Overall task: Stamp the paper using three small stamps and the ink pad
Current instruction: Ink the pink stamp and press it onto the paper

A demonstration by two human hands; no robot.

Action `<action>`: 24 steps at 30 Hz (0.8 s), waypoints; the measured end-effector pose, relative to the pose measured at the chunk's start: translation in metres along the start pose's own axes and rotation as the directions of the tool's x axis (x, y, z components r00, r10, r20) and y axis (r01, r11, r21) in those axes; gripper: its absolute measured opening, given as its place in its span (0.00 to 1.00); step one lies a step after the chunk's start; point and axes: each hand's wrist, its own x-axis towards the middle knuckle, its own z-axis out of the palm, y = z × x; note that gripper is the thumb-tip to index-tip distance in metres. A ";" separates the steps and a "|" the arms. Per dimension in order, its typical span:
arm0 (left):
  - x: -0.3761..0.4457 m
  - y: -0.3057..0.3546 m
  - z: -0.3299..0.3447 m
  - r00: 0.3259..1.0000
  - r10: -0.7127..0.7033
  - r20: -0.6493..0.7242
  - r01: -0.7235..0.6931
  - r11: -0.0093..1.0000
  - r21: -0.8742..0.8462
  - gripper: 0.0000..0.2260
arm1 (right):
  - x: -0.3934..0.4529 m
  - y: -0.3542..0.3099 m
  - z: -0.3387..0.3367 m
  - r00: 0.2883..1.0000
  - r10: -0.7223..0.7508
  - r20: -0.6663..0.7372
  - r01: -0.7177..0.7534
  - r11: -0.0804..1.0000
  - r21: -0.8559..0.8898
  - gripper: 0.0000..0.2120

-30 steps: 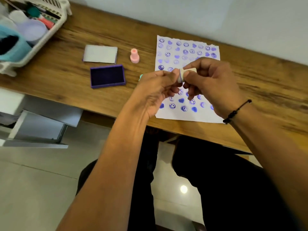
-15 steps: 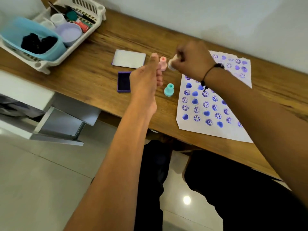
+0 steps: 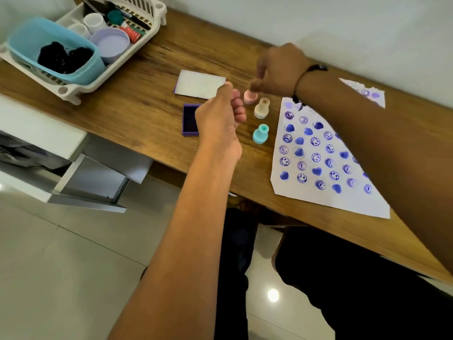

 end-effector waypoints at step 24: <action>0.004 0.027 -0.057 0.998 -0.019 -0.060 0.026 0.991 0.128 0.05 | -0.046 -0.059 0.006 0.986 -0.116 -0.116 0.165 0.731 0.662 0.09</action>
